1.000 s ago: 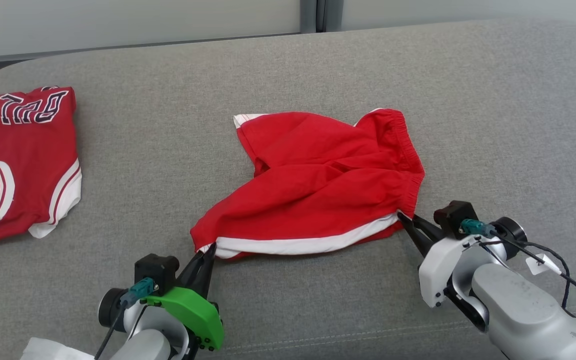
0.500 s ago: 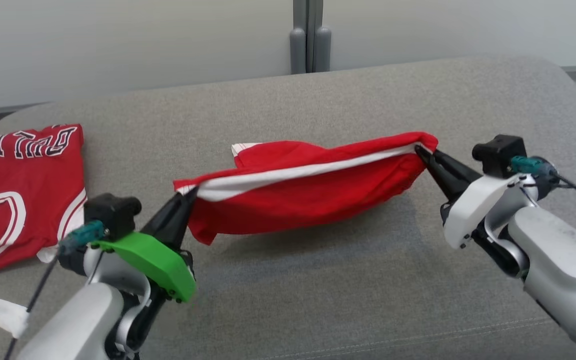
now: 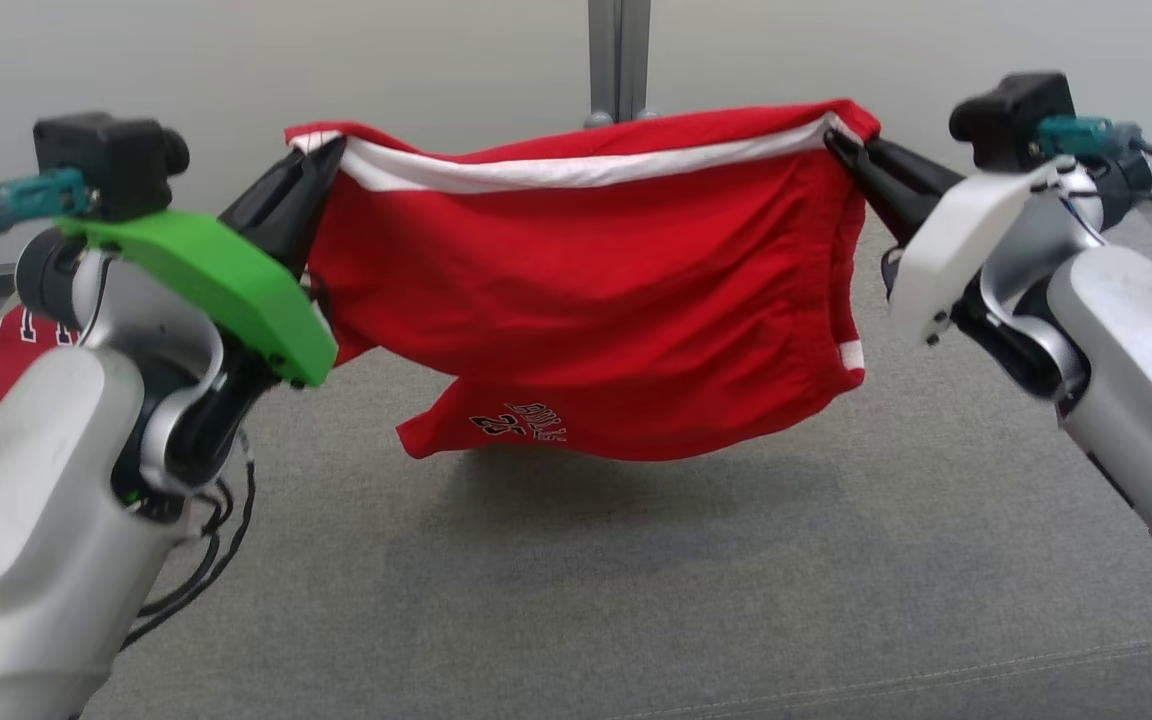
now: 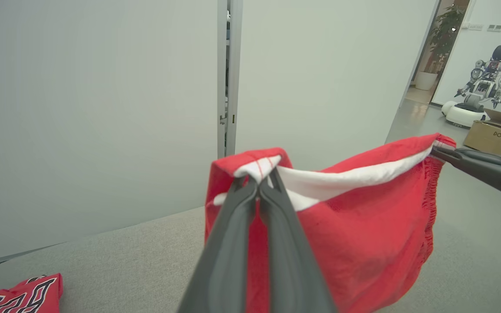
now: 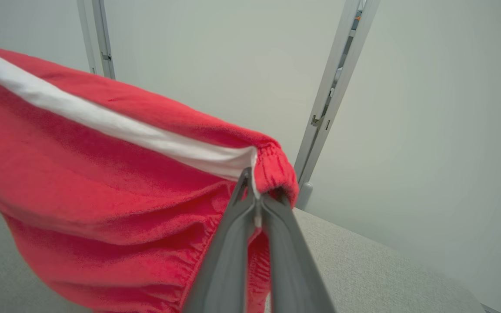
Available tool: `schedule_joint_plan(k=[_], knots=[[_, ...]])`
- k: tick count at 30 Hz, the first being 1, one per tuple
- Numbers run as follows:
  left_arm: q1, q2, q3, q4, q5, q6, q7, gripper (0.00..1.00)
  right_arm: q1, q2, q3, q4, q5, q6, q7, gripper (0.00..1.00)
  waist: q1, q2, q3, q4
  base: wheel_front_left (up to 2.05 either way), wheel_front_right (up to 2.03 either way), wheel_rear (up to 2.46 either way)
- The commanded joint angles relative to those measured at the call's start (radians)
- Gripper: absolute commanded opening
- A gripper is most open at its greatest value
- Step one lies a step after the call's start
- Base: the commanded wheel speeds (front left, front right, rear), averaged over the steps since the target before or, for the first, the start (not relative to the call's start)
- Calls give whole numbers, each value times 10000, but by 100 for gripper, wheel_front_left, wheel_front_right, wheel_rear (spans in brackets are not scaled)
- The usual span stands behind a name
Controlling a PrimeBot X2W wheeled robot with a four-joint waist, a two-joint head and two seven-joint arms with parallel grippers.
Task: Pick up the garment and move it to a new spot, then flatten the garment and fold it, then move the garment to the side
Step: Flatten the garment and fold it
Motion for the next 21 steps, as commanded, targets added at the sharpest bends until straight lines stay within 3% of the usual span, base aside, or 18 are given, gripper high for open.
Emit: schedule_joint_plan(k=[1, 6, 11, 16, 21], knots=[[-567, -268, -54, 374, -87, -111, 155, 0, -483, 134, 45, 304, 15, -9, 118, 0, 0, 0, 235, 144, 0, 0, 0], [-2799, -1241, 45, 2465, 284, -264, -158, 0, -2513, 789, -80, 2185, -306, -10, -48, 0, 0, 0, 955, 484, 0, 0, 0], [-5282, -2172, 287, 4490, 1295, -504, -2217, 0, -4873, 1499, -640, 4414, -1552, -13, -1609, 0, 0, 0, 2063, 877, 0, 0, 0], [-6192, -2549, 124, 5640, 1600, -1015, -3073, 0, -5759, 1887, -939, 5752, -2300, -14, -2650, 0, 0, 0, 3015, 1091, 0, 0, 0], [-6033, -2574, -151, 6443, 1628, -1511, -3124, 0, -5508, 2175, -1019, 6658, -2411, -14, -3086, 0, 0, 0, 3757, 1157, 0, 0, 0]])
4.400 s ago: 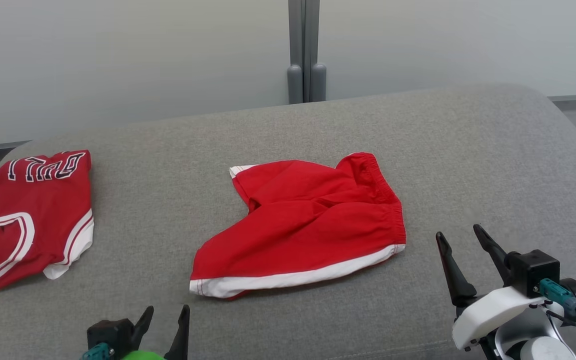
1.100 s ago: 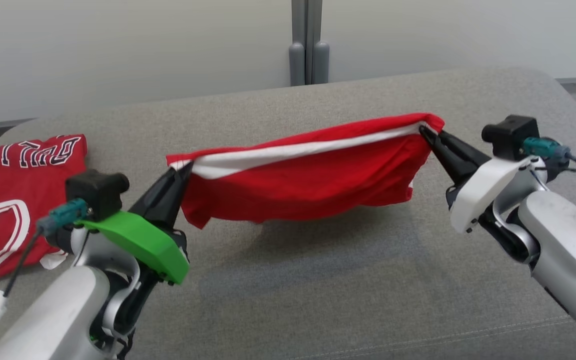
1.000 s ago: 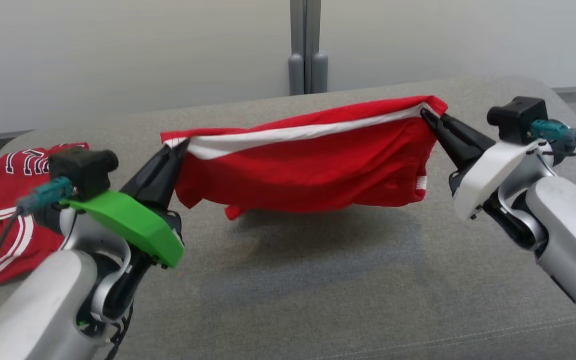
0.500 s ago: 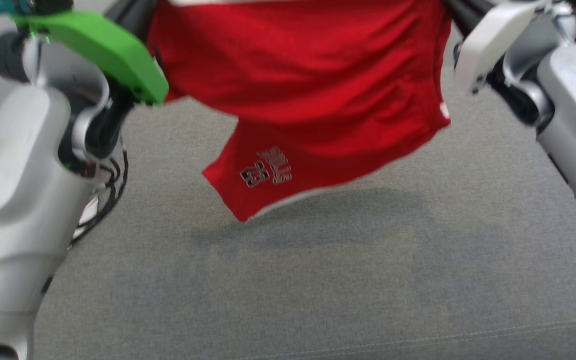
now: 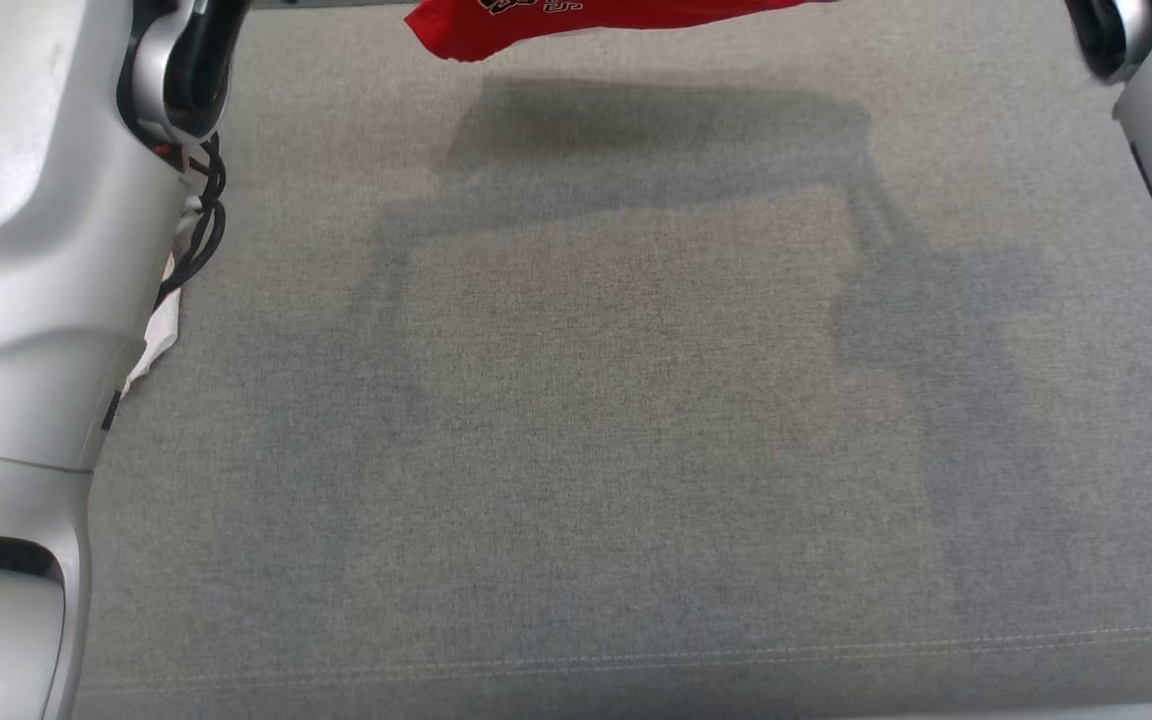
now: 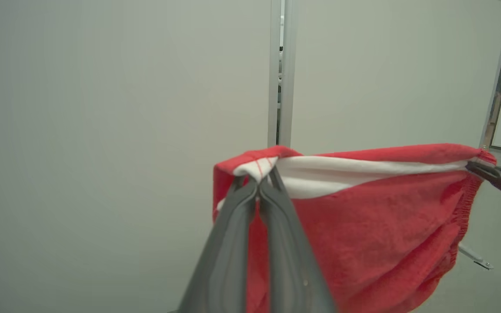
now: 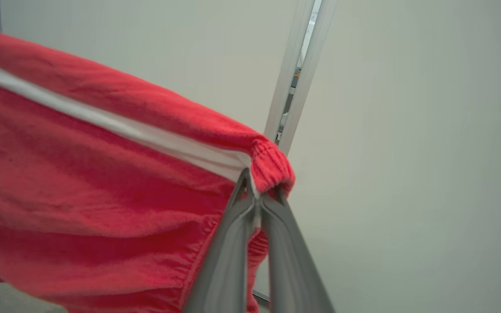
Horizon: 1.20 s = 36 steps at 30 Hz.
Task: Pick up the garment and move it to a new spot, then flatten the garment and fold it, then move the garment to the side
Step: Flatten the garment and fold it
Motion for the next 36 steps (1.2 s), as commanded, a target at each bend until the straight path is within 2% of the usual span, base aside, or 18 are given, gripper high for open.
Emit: schedule_joint_plan(k=[1, 7, 10, 12, 14, 19, 23, 28, 32, 36], knots=[[277, 53, -139, 172, 49, -179, 46, 0, 436, 134, 105, 194, 58, -17, -107, 0, -2, 0, 906, 283, 0, 0, 0], [1353, 270, -560, 85, -114, -587, 26, 0, 1620, 268, 894, -94, 573, -17, -269, 0, -2, 0, 975, 220, 0, 0, 0], [2400, 631, -726, -591, -246, -695, -95, 0, 2572, -5, 1590, -854, 1100, -17, -315, 0, -2, 0, 879, 114, 0, 0, 0], [3346, 1017, -697, -1393, -324, -567, -250, 0, 3224, -336, 1997, -1517, 1401, -17, -332, 0, -2, 0, 758, 13, 0, 0, 0], [4452, 1464, -680, -2443, -321, -242, -433, 0, 3900, -646, 2204, -2283, 1697, -17, -343, 0, -2, 0, 618, -70, 0, 0, 0], [7734, 2456, -481, -5438, -439, 1288, -882, 0, 5876, -1553, 1977, -4183, 2086, -17, -347, 0, -2, 0, 123, -56, 0, 0, 0], [9989, 2816, -593, -6949, -491, 2328, -1113, 0, 7518, -2062, 1455, -5336, 1854, -17, -350, 0, -2, 0, -387, 149, 0, 0, 0], [11954, 2716, -711, -7785, -666, 3050, -1419, 0, 9655, -2243, 847, -6412, 1388, -17, -348, 0, -2, 0, -1087, 316, 0, 0, 0], [13090, 2691, -865, -8154, -732, 3356, -1536, 0, 11239, -2061, 183, -7056, 885, -17, -162, 0, -2, 0, -1508, 309, 0, 0, 0], [14022, 2906, -956, -8650, -672, 3626, -1577, 0, 12741, -1839, -615, -7863, 363, -17, 297, 0, -2, 0, -1795, 275, 0, 0, 0]])
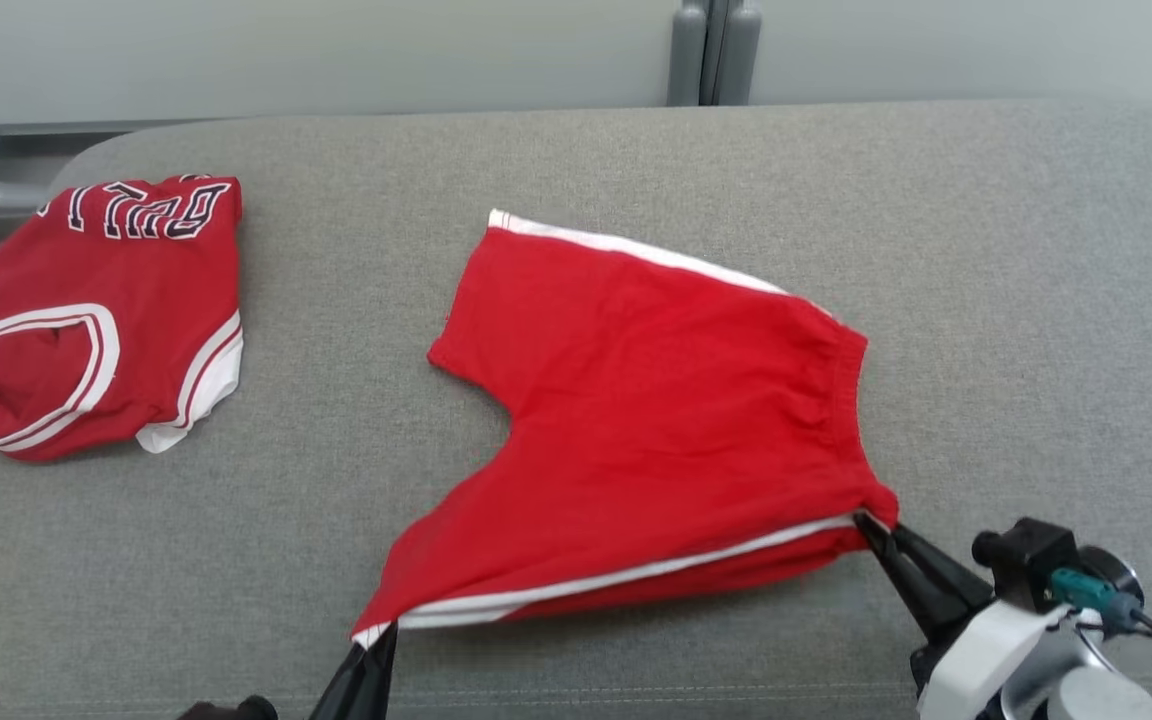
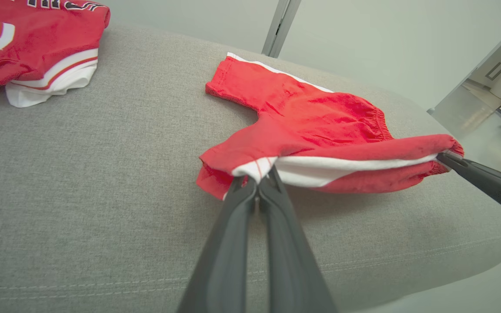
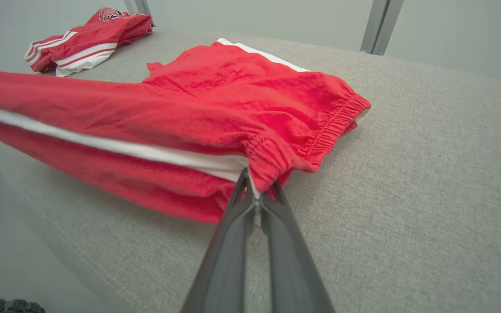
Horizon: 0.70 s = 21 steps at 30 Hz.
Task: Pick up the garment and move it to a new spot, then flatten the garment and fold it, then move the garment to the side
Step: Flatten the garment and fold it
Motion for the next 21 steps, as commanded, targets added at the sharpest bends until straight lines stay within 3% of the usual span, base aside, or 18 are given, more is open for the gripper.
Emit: schedule_joint_plan(k=[1, 6, 11, 21], knots=[[464, 190, -27, -273, 36, 138, -49, 0, 758, 107, -356, -452, -223, -17, 266, 0, 1, 0, -367, 17, 0, 0, 0], [1136, 627, -96, -911, 52, 481, 130, 0, 2336, 153, -1169, -1664, -630, -17, 1098, 0, 1, 0, -396, -78, 0, 0, 0], [843, 746, -50, -928, 22, 376, 286, 0, 2881, 344, -1473, -2375, -671, -17, 1489, 0, 1, 0, -372, -273, 0, 0, 0], [-1712, 259, -27, 972, -149, -857, 1091, 0, 1897, 1035, -1638, -2383, -82, -16, 2217, 0, 1, 0, -90, -746, 0, 0, 0]])
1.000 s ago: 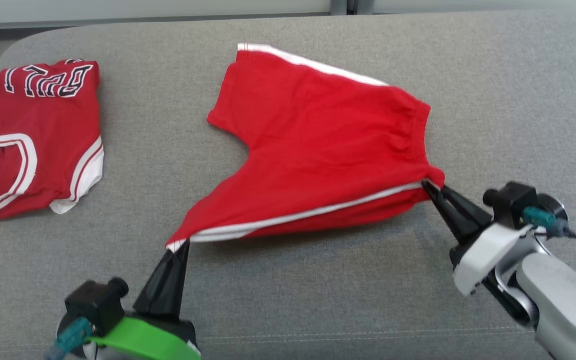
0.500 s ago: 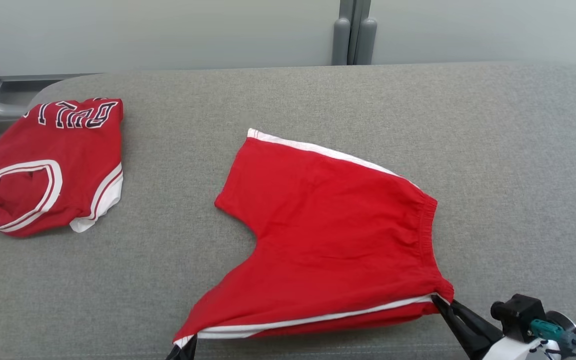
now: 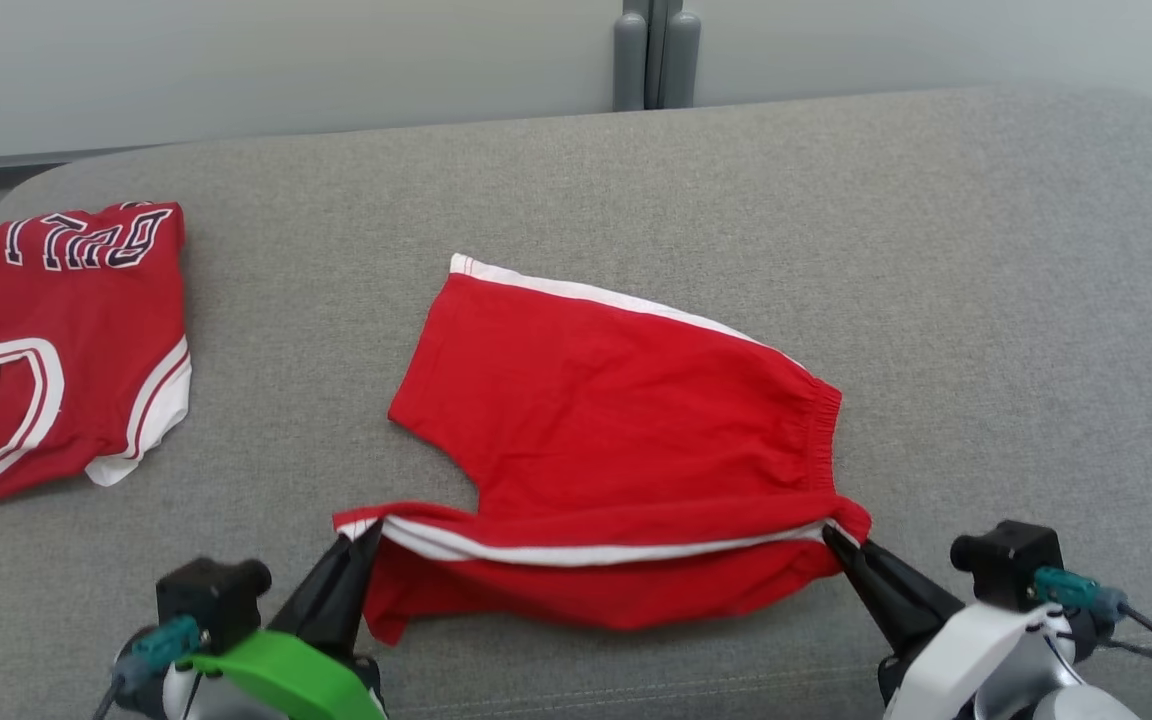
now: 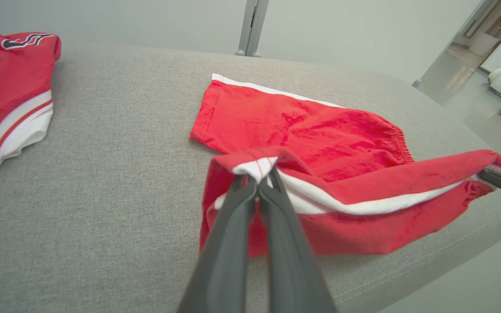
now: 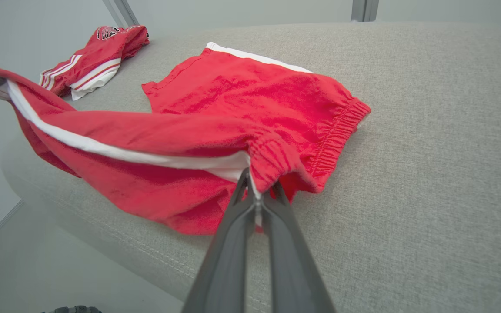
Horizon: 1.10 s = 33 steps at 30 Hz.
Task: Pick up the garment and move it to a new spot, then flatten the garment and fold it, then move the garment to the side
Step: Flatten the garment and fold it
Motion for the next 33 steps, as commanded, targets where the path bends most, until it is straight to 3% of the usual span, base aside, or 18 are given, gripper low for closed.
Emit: schedule_joint_plan(k=[1, 9, 16, 26, 33], knots=[[-459, -122, 54, 357, -114, -164, 106, 0, -307, 57, -37, 108, 126, -14, 89, 0, 1, -1, 174, -151, 0, 0, 0], [-3298, -741, 131, 3227, -106, -1288, 728, 0, -2333, 472, 239, 1151, 385, -14, 390, 0, 1, -1, 1162, -768, 0, 0, 0], [-5781, -1256, 71, 5426, 239, -1962, 1119, 0, -4183, 1139, 249, 2392, 480, -13, 254, 0, 1, -1, 2427, -1332, 0, 0, 0], [-8360, -2023, -144, 8213, 605, -2675, 1236, 0, -6118, 2064, 324, 4232, 663, -11, -190, 0, 1, -1, 3522, -1729, 0, 0, 0], [-9072, -2295, -137, 9319, 625, -2840, 1069, 0, -6722, 2267, 667, 4997, 818, -13, -468, 0, 1, -1, 3707, -1825, 0, 0, 0]])
